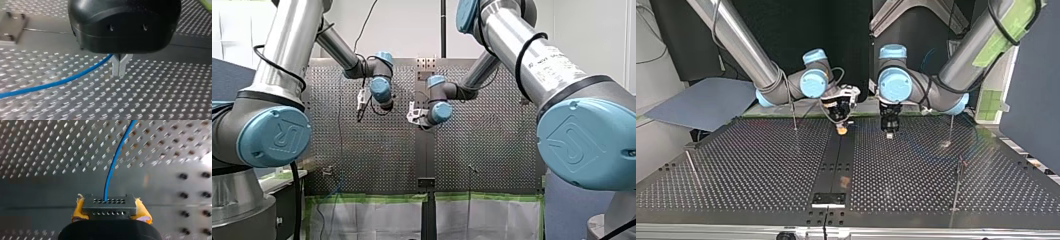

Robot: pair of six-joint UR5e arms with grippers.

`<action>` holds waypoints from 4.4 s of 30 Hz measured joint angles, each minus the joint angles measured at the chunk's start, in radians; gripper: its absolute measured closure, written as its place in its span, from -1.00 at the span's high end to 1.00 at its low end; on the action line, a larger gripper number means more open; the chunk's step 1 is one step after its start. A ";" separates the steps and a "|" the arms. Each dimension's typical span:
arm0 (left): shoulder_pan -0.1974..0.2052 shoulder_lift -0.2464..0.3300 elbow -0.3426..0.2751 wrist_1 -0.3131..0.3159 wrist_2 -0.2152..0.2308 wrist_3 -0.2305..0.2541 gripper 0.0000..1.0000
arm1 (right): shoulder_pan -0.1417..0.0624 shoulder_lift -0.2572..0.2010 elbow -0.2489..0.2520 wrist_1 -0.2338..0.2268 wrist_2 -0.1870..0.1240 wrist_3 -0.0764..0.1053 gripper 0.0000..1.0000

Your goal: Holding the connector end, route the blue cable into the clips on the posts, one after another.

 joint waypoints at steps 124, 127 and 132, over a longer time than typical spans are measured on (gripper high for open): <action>-0.479 -0.664 -0.013 0.730 -0.226 -0.043 -0.97 | -0.414 0.137 0.790 -1.004 -0.144 0.050 -1.00; -0.490 -0.690 0.013 0.706 -0.229 -0.045 -0.97 | -0.443 0.137 0.783 -1.009 -0.174 0.046 -1.00; -0.500 -0.737 0.060 0.675 -0.233 -0.056 -0.97 | -0.491 0.137 0.775 -0.997 -0.221 0.041 -1.00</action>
